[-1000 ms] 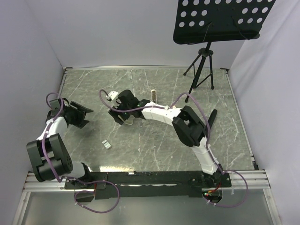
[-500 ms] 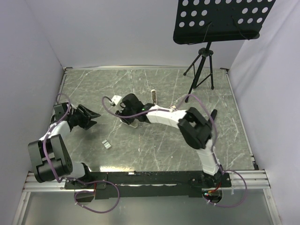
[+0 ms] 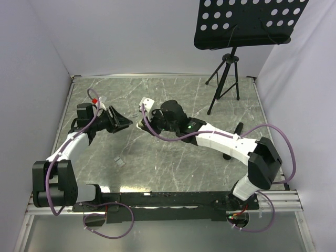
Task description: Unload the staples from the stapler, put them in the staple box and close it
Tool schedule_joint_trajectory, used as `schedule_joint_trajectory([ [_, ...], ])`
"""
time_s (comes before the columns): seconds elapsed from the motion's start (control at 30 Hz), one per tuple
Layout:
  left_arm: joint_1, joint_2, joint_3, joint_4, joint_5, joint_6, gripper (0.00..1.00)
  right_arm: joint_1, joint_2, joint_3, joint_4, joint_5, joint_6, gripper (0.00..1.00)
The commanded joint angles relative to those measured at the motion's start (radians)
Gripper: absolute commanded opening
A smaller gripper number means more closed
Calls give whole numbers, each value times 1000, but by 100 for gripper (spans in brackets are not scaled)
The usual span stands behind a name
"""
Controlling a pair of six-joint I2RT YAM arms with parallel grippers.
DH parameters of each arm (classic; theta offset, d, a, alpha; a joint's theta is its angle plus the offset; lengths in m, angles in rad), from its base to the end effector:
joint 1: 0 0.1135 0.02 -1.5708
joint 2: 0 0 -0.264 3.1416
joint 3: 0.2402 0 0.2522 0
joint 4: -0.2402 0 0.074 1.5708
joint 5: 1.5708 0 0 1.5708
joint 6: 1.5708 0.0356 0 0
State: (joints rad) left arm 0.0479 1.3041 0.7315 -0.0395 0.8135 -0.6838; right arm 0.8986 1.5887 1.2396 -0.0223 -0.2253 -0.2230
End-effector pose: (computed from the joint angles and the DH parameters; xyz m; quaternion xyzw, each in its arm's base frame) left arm 0.2703 -0.0129 0.2293 -0.1211 0.8262 -0.4659 0.2926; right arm 0.2284 0.2997 0.3106 -0.4900 0.6609 0.2734 0.4984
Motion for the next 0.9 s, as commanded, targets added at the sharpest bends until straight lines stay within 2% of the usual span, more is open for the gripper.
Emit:
schedule_joint_trajectory([
  [0.0,-29,-25,2,157,110,-75,51,-4,-64,-32,67,-14,14,0],
  [0.27,-40,-48,2,179,131,-71,50,-4,-61,-19,44,-2,14,0],
  [0.6,-114,-11,2,153,161,-22,45,-4,-59,-6,44,-5,25,0],
  [0.87,-128,26,13,156,177,-22,35,-4,-49,-3,53,-6,24,0],
])
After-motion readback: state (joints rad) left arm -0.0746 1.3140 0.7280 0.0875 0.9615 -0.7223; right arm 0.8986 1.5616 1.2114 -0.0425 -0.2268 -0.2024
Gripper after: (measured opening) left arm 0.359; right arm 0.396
